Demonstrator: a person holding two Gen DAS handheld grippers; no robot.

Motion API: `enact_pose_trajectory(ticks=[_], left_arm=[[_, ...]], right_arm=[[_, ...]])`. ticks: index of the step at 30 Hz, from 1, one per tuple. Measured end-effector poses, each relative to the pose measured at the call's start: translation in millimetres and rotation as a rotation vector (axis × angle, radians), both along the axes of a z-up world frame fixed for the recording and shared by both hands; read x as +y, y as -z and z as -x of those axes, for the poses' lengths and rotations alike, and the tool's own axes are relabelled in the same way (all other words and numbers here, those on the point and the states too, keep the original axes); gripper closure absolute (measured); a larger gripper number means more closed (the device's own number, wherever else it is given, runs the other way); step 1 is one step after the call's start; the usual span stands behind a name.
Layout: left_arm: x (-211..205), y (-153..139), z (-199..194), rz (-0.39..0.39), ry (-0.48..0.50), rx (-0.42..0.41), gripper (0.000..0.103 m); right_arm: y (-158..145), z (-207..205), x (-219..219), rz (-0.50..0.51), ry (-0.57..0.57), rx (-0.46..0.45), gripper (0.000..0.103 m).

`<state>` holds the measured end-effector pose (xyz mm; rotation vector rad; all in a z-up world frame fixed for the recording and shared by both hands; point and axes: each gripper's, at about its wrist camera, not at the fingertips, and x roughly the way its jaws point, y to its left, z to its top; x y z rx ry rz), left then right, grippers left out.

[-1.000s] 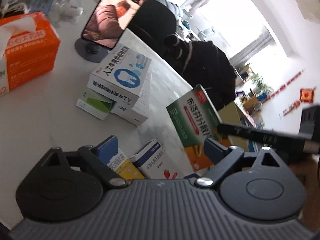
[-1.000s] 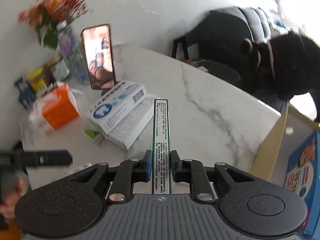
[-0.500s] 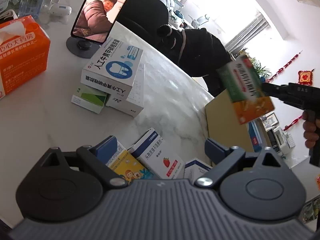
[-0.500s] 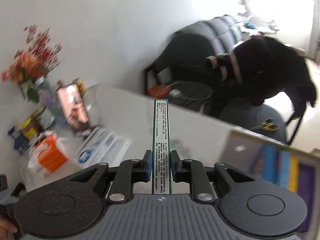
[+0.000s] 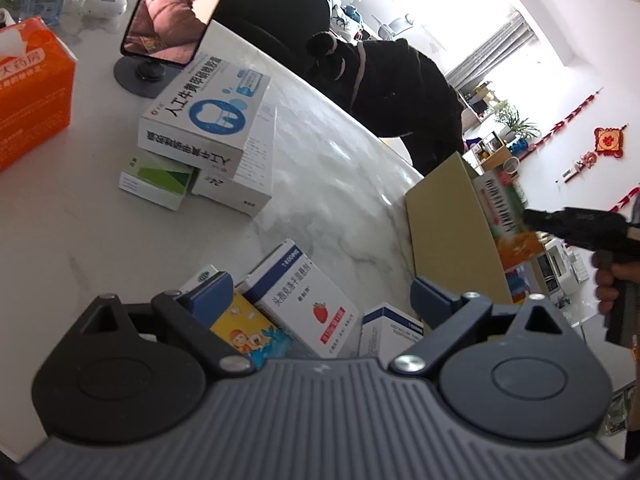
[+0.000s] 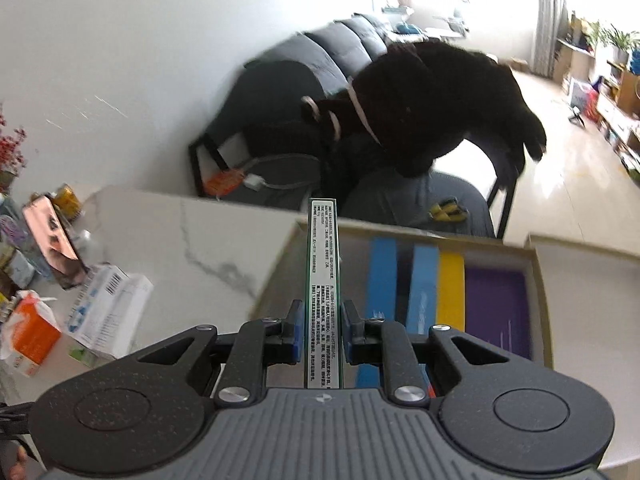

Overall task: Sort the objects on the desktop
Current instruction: 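Carry the ibuprofen box to the beige box and lower it upright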

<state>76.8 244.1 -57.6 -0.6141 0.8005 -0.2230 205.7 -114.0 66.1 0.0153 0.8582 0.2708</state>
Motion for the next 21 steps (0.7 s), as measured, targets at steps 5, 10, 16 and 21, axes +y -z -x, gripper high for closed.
enact_pose_trajectory(ticks=[5,10,16,21], left_arm=[[-3.1,0.0,2.4,-0.011,-0.001,0.009,0.006],[0.6,1.4,4.8,-0.021,-0.009,0.019,0.006],[3.2,3.9,2.1,-0.022,-0.019,0.032,0.006],[1.3,5.0,2.3,-0.022,-0.010,0.033,0.006]], right_arm=[[35.3,-5.2,17.9,0.053,0.039,0.009,0.082],[62.0,-7.5,39.1,0.141,0.092,-0.024,0.082],[77.6,-5.7,51.5,0.226,0.145,-0.074,0.082],[79.9,-8.4,52.4,0.257,0.166,-0.091,0.081]])
